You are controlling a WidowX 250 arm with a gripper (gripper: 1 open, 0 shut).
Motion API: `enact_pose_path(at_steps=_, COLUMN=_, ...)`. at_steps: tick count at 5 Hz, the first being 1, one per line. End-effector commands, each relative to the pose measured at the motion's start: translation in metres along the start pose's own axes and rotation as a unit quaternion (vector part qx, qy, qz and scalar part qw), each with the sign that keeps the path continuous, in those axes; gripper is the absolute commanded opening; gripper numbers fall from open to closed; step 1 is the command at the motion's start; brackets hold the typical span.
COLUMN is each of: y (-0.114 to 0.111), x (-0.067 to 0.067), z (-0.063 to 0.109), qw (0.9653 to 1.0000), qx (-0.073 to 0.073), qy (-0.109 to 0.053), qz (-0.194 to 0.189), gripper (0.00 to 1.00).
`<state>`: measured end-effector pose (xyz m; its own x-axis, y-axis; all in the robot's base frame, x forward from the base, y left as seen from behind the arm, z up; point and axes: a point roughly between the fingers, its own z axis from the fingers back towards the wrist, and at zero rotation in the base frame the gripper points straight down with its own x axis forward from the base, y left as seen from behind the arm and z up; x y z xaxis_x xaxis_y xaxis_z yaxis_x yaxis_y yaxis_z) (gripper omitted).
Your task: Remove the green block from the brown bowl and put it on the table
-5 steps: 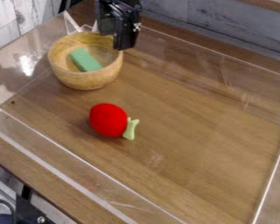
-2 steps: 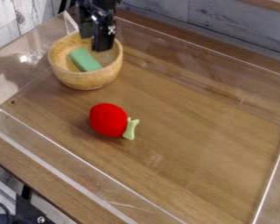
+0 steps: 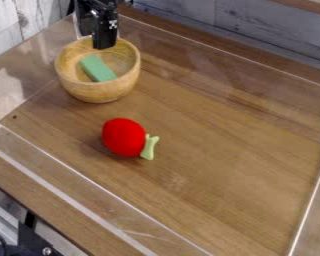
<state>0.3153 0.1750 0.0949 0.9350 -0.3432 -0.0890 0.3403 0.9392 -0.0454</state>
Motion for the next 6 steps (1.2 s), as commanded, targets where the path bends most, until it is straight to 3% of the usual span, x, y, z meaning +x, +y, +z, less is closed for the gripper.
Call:
enact_pose_path(at_steps=1, y=0.017, x=-0.001, z=0.012, qw=0.9994, qx=0.02, qy=-0.025, qz=0.013, gripper=1.0)
enact_pose_path(at_steps=3, y=0.011, x=0.001, z=-0.006, qw=0.9983, qx=0.012, qy=-0.037, qz=0.043, gripper=1.0)
enact_pose_path(at_steps=4, y=0.009, x=-0.004, z=-0.017, qw=0.9951, qx=0.006, qy=-0.048, qz=0.087, gripper=1.0)
enact_pose_path(at_steps=5, y=0.007, x=-0.011, z=-0.022, qw=0.9896, qx=0.003, qy=-0.059, qz=0.131, gripper=0.0)
enact_pose_path(at_steps=6, y=0.016, x=-0.016, z=-0.007, qw=0.9907, qx=0.0, qy=-0.068, qz=0.117, gripper=0.0)
